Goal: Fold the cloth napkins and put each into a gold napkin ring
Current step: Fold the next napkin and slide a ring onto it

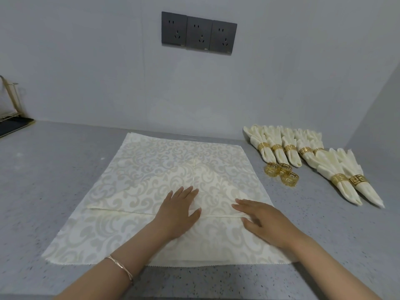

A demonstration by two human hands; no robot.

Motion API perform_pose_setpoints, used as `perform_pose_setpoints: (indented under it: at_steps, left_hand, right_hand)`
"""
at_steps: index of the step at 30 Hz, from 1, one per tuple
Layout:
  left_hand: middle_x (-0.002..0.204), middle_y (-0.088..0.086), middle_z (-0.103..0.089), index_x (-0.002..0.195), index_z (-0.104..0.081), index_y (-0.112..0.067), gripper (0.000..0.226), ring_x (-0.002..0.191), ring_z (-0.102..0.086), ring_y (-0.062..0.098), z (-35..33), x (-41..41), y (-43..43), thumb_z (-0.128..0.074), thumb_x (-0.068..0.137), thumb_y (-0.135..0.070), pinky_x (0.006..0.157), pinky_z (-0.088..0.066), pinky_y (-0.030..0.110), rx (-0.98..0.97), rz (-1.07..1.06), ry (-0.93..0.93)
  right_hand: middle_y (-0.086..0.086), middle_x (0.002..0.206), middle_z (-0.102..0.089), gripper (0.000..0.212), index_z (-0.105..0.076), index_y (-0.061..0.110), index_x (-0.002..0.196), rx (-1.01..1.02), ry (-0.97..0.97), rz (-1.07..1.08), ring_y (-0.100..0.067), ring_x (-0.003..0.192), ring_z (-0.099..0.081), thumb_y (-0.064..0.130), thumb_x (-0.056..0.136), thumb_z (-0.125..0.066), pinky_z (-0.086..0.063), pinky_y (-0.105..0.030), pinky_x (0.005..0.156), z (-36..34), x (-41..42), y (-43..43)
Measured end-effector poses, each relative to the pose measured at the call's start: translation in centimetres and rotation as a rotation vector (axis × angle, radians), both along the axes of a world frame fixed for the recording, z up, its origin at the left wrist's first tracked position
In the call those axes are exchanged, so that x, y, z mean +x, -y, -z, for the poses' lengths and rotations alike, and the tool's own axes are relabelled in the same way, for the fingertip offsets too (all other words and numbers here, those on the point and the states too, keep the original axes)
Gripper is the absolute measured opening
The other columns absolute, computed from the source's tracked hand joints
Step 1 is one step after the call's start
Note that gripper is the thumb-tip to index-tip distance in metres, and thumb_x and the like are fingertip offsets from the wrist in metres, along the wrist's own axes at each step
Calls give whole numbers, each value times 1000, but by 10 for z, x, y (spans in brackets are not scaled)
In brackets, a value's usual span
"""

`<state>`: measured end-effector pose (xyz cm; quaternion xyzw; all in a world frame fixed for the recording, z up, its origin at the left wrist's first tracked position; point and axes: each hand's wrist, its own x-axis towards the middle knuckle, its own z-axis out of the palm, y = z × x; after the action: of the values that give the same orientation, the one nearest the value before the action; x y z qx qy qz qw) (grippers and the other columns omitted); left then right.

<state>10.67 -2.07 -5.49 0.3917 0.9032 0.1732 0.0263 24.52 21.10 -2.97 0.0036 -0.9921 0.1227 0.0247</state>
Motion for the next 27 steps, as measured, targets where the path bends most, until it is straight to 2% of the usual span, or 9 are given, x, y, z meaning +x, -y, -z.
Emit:
perform_pose_setpoints:
  at_steps: [1, 2, 4, 5, 8, 11, 14, 20, 27]
  left_hand:
    - [155, -9, -23, 147, -29, -25, 53, 140, -26, 11, -1, 1, 1, -38, 98, -43, 116, -17, 26, 79, 12, -12]
    - [145, -11, -37, 137, -42, -27, 43, 122, -44, 7, -3, 3, 1, -45, 96, -39, 104, -30, 19, 155, 23, -23]
    - [117, -15, -47, 110, -54, -28, 21, 83, -48, 2, -8, 7, 2, -55, 90, -33, 74, -34, 12, 244, 36, -32]
    - [107, -15, -47, 100, -54, -28, 13, 76, -46, 3, -10, 8, 2, -57, 88, -31, 68, -33, 12, 260, 31, -23]
    - [93, -14, -50, 88, -56, -27, 8, 81, -49, 3, -11, 6, 4, -56, 89, -35, 72, -34, 15, 265, 21, -1]
    - [92, -15, -53, 86, -58, -29, 27, 86, -51, 2, -14, 4, 6, -57, 85, -56, 75, -40, 16, 259, 6, 59]
    - [96, -16, -49, 87, -60, -28, 34, 88, -49, 0, -16, 3, 6, -63, 79, -61, 71, -35, 9, 249, -13, 92]
    - [97, -15, -41, 84, -66, -25, 24, 94, -43, -1, -12, -1, 1, -64, 84, -49, 68, -32, 7, 328, -121, 126]
    - [100, -9, -47, 82, -70, -20, 32, 100, -42, 3, -11, -6, -8, -57, 89, -48, 78, -34, 12, 276, -173, 60]
  right_hand:
    - [26, 145, -31, 44, -41, 39, 139, 10, -4, -7, 6, 135, -28, 31, 96, -47, -20, -12, 109, -1, -2, -4]
    - [23, 143, -37, 45, -46, 36, 137, 47, -7, -21, 3, 133, -34, 24, 93, -49, -21, -12, 108, -2, -4, -9]
    - [17, 135, -51, 45, -56, 30, 128, 127, -30, -27, -5, 125, -46, 14, 86, -53, -29, -17, 105, -9, -7, -21]
    - [14, 126, -58, 41, -62, 30, 119, 99, -57, 9, -7, 116, -52, 11, 83, -57, -37, -21, 100, -17, -9, -26]
    - [14, 90, -66, 22, -68, 29, 85, -191, -98, 144, 0, 84, -59, 8, 78, -72, -46, -24, 78, -54, -14, -39]
    - [4, 83, -71, 13, -71, 12, 87, -568, -164, 164, 1, 75, -65, 7, 77, -76, -48, -14, 69, -86, -29, -39]
    - [7, 79, -74, 16, -69, 9, 93, -832, -250, 197, -1, 76, -68, 7, 78, -75, -47, -6, 67, -95, -66, -25]
    - [-2, 74, -68, 15, -66, 13, 87, -1047, -306, 293, -8, 65, -63, 8, 77, -76, -51, -17, 65, -68, -155, 3]
    - [4, 56, -58, 15, -66, 12, 80, -957, -269, 394, -6, 55, -55, 6, 74, -79, -49, -17, 61, -17, -201, 14]
